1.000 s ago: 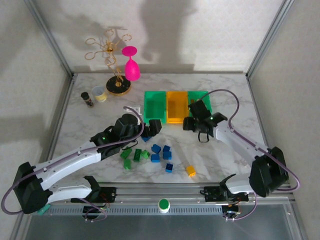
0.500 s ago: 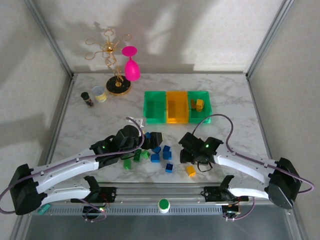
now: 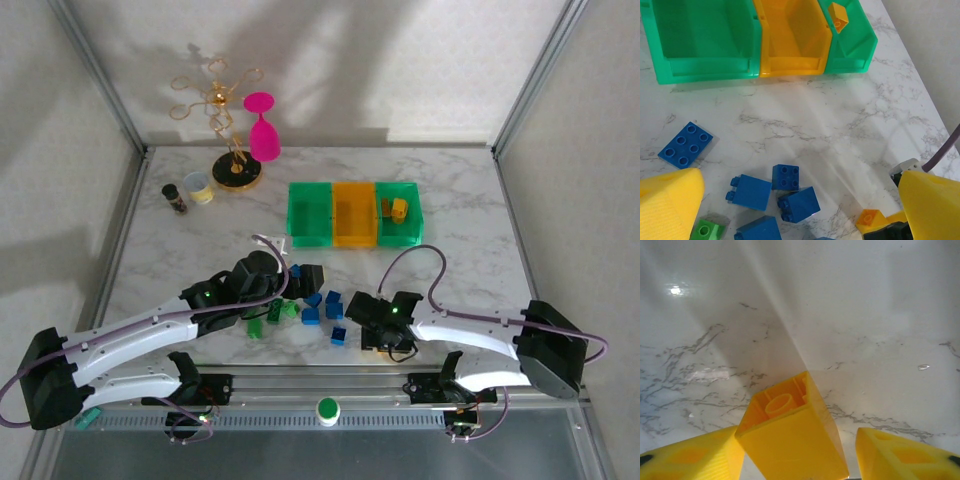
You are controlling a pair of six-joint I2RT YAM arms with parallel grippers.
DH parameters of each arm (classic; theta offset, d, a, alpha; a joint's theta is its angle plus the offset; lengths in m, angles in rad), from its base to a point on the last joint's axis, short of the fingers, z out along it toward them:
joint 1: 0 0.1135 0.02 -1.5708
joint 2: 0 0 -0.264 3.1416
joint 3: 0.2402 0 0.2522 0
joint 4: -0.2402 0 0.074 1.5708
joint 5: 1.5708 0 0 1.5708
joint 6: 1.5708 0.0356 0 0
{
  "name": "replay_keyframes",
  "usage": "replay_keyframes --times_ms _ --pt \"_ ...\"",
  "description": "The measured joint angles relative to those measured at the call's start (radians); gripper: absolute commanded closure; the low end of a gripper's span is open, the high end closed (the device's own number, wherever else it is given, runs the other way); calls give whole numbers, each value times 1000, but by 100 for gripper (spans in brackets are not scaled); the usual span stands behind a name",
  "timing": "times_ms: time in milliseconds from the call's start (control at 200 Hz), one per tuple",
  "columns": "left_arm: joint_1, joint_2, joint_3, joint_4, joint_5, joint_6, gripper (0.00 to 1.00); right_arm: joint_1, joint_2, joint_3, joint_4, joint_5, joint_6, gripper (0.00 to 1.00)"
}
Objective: Sort the legos into containers by color
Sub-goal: Pick up the lego from the bottom-center of the table.
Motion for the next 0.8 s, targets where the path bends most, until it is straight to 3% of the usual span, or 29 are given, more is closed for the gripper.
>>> replay_keyframes --times_ms 360,636,801 --pt "0 -2 -8 -9 -22 0 0 0 37 0 17 8 7 63" --pt "0 -2 -8 -10 -31 0 0 -12 35 31 12 43 -16 64" --pt "0 10 -5 -10 -45 0 0 -97 26 130 6 82 -79 63"
